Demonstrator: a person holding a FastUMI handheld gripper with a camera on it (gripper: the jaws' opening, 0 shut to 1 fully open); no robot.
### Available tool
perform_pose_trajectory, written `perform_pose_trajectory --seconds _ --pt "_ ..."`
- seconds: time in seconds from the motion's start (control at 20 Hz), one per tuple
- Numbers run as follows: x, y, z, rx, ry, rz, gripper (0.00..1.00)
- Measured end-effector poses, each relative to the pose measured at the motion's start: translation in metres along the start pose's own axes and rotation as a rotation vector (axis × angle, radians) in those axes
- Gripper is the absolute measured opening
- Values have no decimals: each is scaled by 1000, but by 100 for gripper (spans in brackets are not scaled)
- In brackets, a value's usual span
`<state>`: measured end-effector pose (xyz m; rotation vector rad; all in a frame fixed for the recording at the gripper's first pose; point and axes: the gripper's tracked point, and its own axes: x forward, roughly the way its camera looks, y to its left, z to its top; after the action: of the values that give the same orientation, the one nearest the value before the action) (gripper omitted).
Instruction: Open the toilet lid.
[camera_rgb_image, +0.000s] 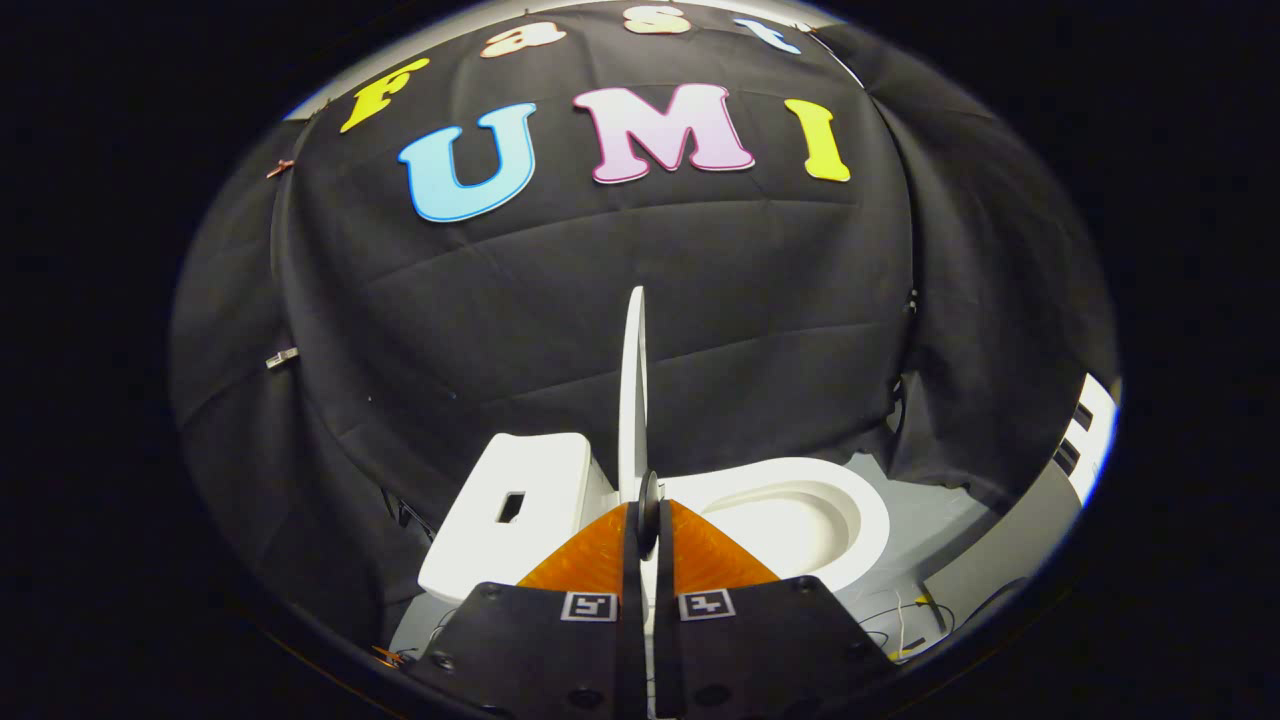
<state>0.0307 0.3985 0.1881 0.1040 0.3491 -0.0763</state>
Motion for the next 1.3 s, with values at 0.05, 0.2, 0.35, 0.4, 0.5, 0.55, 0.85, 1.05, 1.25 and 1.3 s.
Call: perform_pose_trajectory --seconds 0.05,0.2,0.35,0.4,0.5,0.55,0.85,1.05,1.25,1.3 --pt "0 6 -1 -26 -7 -17 8" --pt "0 35 -4 -62 -16 -31 8" --pt "-4 61 -9 -104 -31 -35 8" --pt "-4 68 -10 -122 -36 -42 8" --pt "-4 79 -14 -145 -48 -51 8" --pt "-5 88 -18 -154 -52 -45 8" --pt "-2 122 -26 -234 -64 -26 10" --pt "-2 124 -24 -220 -71 -19 21" --pt "-4 137 -33 -278 -61 49 73" --pt "-6 130 -33 -297 -76 34 86"
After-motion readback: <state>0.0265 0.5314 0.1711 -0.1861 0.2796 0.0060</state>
